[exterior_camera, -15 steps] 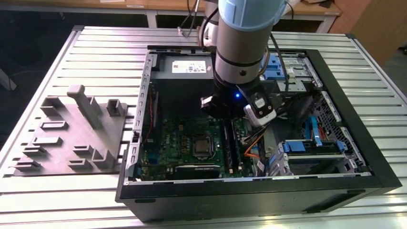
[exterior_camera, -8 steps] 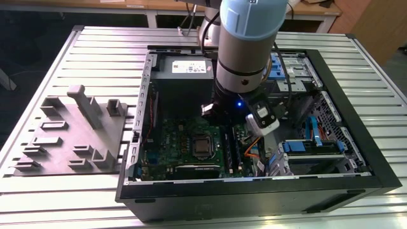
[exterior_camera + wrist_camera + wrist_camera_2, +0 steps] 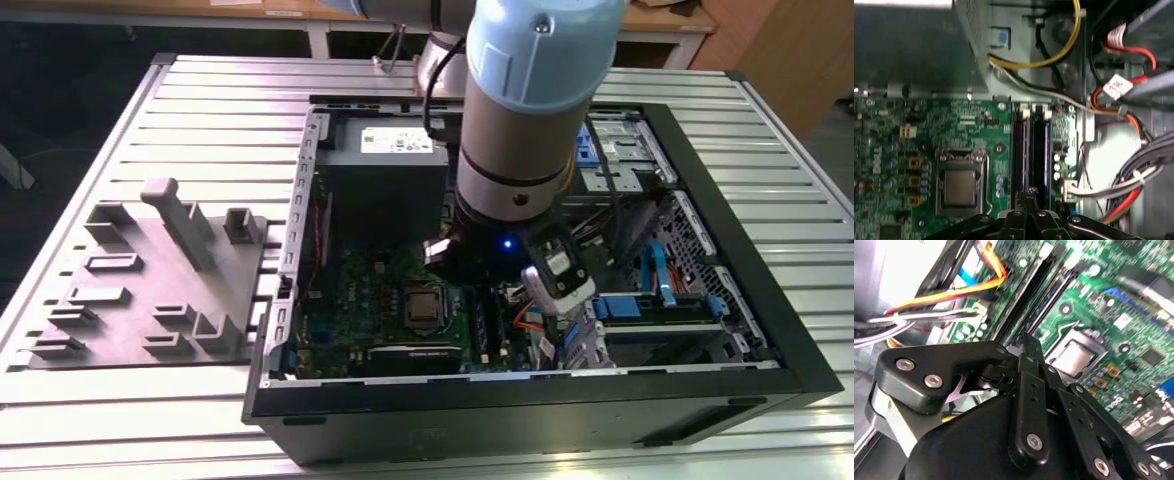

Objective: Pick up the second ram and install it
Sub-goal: 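Press down the second ram until it locks into place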

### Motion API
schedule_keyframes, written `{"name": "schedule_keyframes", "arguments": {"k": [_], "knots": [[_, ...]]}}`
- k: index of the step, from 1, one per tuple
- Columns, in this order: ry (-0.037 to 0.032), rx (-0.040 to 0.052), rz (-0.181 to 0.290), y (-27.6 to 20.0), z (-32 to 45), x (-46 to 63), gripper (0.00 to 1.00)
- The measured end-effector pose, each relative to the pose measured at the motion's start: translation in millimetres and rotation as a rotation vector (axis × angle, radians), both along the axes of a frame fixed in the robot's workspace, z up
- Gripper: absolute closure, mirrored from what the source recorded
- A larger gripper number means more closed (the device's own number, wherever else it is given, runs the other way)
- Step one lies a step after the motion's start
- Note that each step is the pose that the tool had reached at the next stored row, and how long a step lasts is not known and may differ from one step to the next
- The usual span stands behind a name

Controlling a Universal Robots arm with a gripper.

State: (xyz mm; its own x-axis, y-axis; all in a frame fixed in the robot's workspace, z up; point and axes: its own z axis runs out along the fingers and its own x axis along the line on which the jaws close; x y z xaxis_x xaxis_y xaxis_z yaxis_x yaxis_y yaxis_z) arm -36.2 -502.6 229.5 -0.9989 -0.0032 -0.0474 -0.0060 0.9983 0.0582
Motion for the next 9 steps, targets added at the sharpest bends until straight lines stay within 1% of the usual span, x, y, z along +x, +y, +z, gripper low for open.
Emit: {"name": "schedule_keyframes", "arguments": {"k": [5,8,9], "knots": [[0.0,0.0001,0.0,-11.7,-0.1,0.0,0.9],[0.0,0.0001,0.0,-17.4,-0.2,0.0,0.9],[0.0,0.0,0.0,-18.3,-0.3,0.0,0.9]]}}
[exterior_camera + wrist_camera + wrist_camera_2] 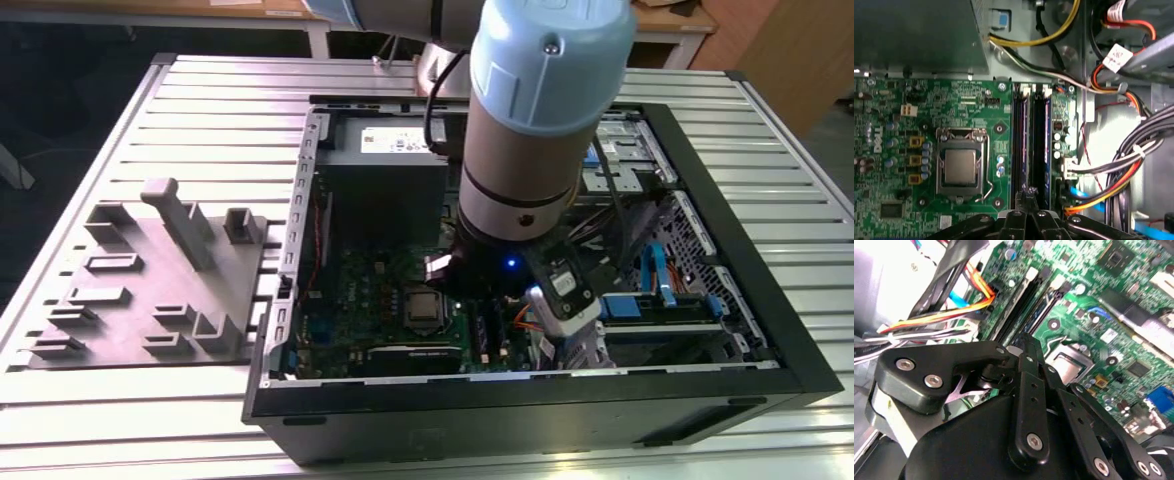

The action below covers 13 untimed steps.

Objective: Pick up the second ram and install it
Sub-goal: 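Press down the second ram until it locks into place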

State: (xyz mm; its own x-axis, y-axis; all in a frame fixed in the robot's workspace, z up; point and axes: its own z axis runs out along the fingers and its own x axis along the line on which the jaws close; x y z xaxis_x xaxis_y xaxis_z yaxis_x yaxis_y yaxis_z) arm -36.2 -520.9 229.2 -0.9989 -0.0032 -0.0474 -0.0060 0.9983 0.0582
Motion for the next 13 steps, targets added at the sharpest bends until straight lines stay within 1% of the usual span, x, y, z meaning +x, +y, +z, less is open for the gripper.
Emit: {"name": "schedule_keyframes", "arguments": {"k": [2,4,7,13], "knots": [[0.0,0.0002,0.0,-1.0,-0.2,0.0,0.9],[0.0,0.0,0.0,-3.0,-0.2,0.0,0.9],[0.0,0.0001,0.0,-3.7,-0.6,0.0,0.9],[0.0,0.0001,-0.001,-8.5,-1.0,0.2,0.9]]}}
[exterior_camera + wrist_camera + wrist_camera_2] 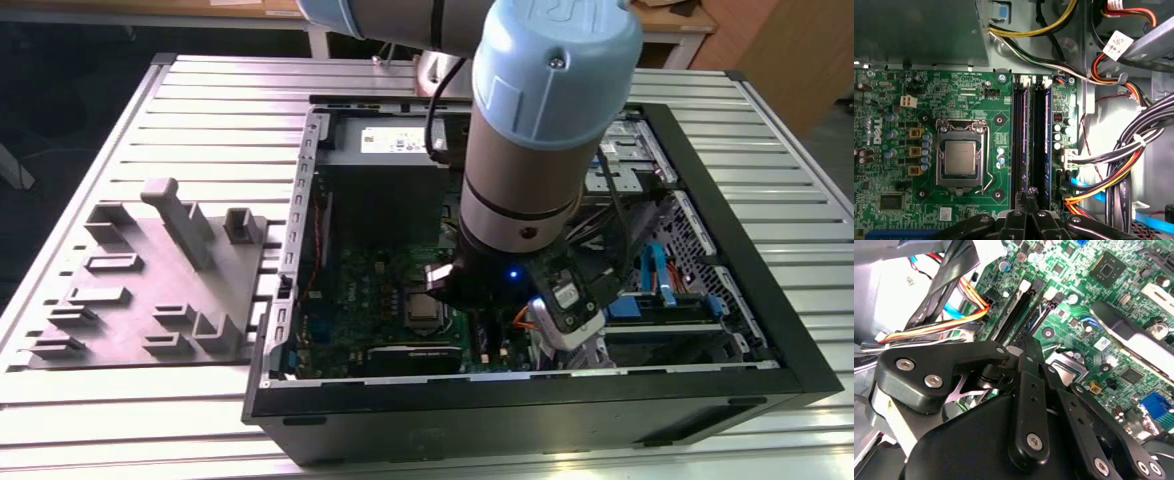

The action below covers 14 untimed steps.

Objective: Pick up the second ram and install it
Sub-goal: 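Press down the second ram until it locks into place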

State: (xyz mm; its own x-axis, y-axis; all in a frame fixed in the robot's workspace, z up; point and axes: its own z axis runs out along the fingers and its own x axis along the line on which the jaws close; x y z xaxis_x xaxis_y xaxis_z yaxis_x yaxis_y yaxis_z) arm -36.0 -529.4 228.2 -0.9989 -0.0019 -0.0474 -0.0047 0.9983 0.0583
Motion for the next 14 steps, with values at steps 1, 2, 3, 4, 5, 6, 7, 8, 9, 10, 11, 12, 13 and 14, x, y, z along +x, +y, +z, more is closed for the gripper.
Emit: {"name": "schedule_keyframes", "arguments": {"k": [1,2,3,4,5,6,7,8,9,10,11,12,13,14], "knots": [[0.0,-0.0001,0.0,-0.9,0.0,0.0,0.9],[0.0001,-0.0001,0.0,-1.8,0.0,0.1,0.9],[0.0001,-0.0001,0.0,-2.3,-0.1,0.1,0.9],[0.0001,-0.0001,0.0,-2.3,-0.1,0.1,0.9],[0.0,0.0,0.0,-2.3,-0.1,0.1,0.9],[0.0,0.0,0.0,-2.5,-0.2,0.1,0.9],[0.0001,0.0,0.0,-2.5,-0.2,0.2,0.9],[0.0005,-0.0001,0.0,-2.6,-0.2,1.0,0.9],[0.0013,-0.0002,0.0,-2.6,-0.2,1.9,0.9],[0.0015,-0.0002,0.0,-2.7,-0.2,2.2,0.9],[0.0016,-0.0003,0.0,-2.7,-0.2,2.2,0.9],[0.0016,-0.0003,0.0,-3.0,-0.3,2.2,0.9],[0.0016,-0.0005,0.0,-3.8,-0.3,2.3,0.9],[0.0016,-0.0006,0.0,-4.7,-0.3,2.3,0.9]]}}
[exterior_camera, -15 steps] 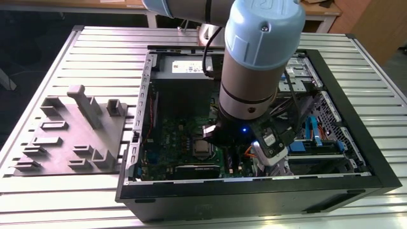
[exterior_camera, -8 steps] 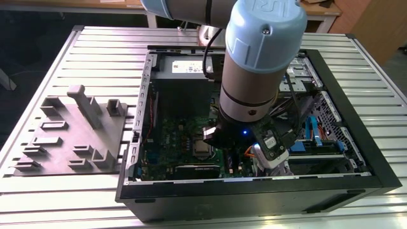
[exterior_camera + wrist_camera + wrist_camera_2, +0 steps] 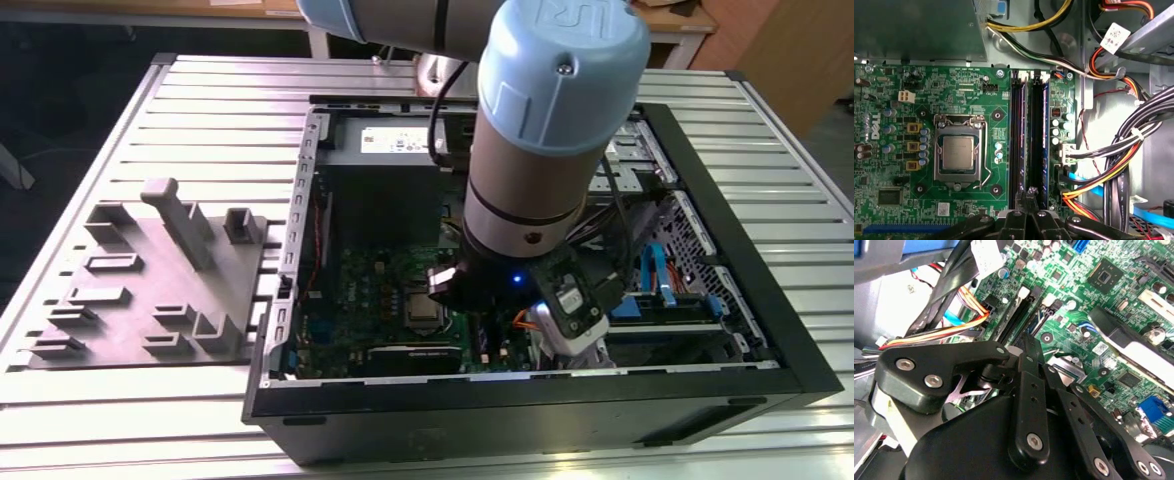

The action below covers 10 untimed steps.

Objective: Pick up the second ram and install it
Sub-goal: 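Press down the second ram until it locks into place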

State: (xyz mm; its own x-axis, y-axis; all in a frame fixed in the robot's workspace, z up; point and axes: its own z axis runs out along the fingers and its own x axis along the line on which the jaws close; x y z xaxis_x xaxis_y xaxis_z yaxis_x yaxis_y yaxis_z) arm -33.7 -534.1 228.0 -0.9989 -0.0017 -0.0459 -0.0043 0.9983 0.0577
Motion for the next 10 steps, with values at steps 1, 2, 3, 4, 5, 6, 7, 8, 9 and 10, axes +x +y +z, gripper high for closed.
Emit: {"name": "schedule_keyframes", "arguments": {"k": [1,2,3,4,5,6,7,8,9,10], "knots": [[0.0,-0.0001,0.0,-0.6,0.0,-0.1,0.9],[0.0,0.0,0.0,-1.1,0.0,-0.1,0.9],[0.0,0.0001,0.0,-1.1,-0.1,-0.1,0.9],[-0.0001,0.0003,0.0,-1.1,-0.9,0.0,0.9],[-0.0001,-0.0001,0.0,-1.2,-1.9,0.0,0.9],[0.0,-0.0002,0.0,-1.2,-3.0,0.0,0.9],[0.0,-0.0005,0.0,-1.3,-3.3,0.0,0.9],[0.0,-0.0006,0.0,-1.3,-3.3,0.0,0.9],[0.0001,-0.0007,0.0,-1.3,-3.3,0.0,0.9],[0.0001,-0.0007,0.0,-1.3,-3.3,0.0,0.9]]}}
